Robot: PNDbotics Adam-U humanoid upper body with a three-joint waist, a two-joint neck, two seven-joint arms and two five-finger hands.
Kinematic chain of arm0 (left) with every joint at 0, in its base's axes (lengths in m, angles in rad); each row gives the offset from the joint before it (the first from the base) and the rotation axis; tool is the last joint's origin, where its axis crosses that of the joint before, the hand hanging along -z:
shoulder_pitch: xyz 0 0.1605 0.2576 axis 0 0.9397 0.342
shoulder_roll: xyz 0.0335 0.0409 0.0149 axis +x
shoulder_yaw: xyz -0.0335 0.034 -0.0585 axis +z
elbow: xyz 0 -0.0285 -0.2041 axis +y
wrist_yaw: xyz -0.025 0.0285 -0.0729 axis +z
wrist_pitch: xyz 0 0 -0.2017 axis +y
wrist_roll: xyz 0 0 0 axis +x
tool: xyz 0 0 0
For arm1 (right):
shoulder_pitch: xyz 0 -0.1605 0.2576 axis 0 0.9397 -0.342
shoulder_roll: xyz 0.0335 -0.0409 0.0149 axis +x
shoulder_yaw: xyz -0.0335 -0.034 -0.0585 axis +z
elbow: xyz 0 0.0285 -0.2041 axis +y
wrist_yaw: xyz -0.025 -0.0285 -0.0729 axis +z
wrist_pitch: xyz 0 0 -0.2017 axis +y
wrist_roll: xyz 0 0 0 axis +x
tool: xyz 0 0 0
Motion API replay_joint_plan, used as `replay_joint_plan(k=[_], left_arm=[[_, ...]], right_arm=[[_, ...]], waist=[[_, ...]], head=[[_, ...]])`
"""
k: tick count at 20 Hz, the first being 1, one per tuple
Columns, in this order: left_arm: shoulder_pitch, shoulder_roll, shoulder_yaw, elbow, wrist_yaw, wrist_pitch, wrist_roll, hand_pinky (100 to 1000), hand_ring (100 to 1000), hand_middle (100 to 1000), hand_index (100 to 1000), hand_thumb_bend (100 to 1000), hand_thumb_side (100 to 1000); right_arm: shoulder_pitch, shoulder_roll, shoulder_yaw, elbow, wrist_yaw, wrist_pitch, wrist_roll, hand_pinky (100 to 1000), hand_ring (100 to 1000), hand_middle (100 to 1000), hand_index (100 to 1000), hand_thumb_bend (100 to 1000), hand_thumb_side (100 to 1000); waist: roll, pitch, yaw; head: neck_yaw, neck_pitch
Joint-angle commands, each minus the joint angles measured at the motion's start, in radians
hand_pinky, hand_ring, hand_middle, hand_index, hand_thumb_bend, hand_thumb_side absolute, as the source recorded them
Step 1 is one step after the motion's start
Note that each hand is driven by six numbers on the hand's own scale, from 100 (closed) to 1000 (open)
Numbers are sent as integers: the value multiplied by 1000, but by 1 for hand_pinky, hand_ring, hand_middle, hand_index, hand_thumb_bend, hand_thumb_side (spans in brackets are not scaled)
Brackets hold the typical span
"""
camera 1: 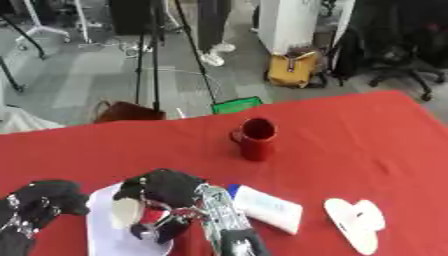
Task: Pick up objects on the table and place them in the box.
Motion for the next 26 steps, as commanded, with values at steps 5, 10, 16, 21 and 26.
replay_joint_plan(k=[5,10,16,21,26], left_arm=[[-5,6,2,-21,-1,1,2,691,739,736,817,428,974],[-6,5,1,-21,1,5,2,690,740,736,817,432,971],[-6,6,-1,-21,4,10,0,689,740,736,816,435,970],[-4,6,2,-21,4,13,2,688,740,736,816,435,972],[1,7,7,-21,-1,14,6,688,741,736,816,435,974]], right_arm=[[-35,-4,25,28,31,-16,-69,768,816,850,937,625,581],[-82,-7,59,58,-22,-16,-86,867,892,892,973,684,597],[-161,-34,111,119,-141,-16,-13,917,942,931,995,692,592],[-209,-69,118,89,-293,-16,30,884,913,897,980,631,580],[-240,-139,85,1,-574,-14,25,720,793,769,932,520,500]], waist=[[-2,-16,0],[-7,-20,2],[-13,-24,4],[-16,-27,-4],[-15,-28,-25]], head=[[0,-17],[0,-18],[1,-21],[9,-21],[28,-16]])
